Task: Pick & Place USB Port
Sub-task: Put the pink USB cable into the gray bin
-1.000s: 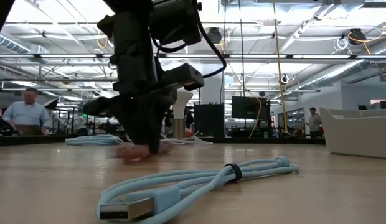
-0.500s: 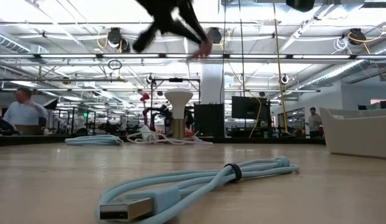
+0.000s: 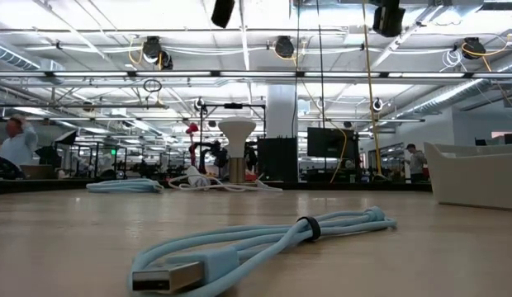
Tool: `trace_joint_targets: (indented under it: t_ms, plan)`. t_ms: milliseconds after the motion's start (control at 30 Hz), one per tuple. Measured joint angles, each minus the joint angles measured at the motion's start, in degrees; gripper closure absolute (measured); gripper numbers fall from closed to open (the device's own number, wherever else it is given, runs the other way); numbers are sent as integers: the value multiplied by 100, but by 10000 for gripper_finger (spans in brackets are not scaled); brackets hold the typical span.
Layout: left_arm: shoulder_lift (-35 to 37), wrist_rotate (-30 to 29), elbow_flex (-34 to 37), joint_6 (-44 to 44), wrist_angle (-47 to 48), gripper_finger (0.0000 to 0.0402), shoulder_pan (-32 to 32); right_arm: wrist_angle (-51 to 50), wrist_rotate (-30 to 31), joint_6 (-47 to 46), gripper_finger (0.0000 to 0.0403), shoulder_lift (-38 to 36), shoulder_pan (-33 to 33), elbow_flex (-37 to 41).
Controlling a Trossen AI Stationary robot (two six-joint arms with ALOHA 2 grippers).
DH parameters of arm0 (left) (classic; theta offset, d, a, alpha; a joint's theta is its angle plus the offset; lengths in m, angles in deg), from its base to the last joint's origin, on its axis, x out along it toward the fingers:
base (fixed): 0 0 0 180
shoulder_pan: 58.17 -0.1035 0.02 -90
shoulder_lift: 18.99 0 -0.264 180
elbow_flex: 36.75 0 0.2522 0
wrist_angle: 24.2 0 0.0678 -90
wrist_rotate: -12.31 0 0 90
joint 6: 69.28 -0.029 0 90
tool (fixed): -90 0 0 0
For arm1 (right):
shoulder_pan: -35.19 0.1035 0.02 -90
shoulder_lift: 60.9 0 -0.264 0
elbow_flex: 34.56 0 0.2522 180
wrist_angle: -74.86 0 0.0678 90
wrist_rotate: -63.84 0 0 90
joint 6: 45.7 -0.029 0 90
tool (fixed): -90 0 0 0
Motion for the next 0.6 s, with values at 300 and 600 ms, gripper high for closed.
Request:
trace_joint_targets:
  t_ms: [300, 600]
  plan:
    - [-457, 225, -529, -137, 38, 392, 58, 223, -137, 164, 238, -2, -115, 0]
    - [-997, 580, -1404, -484, 246, 392, -104, 373, -180, 196, 238, 12, -113, -1]
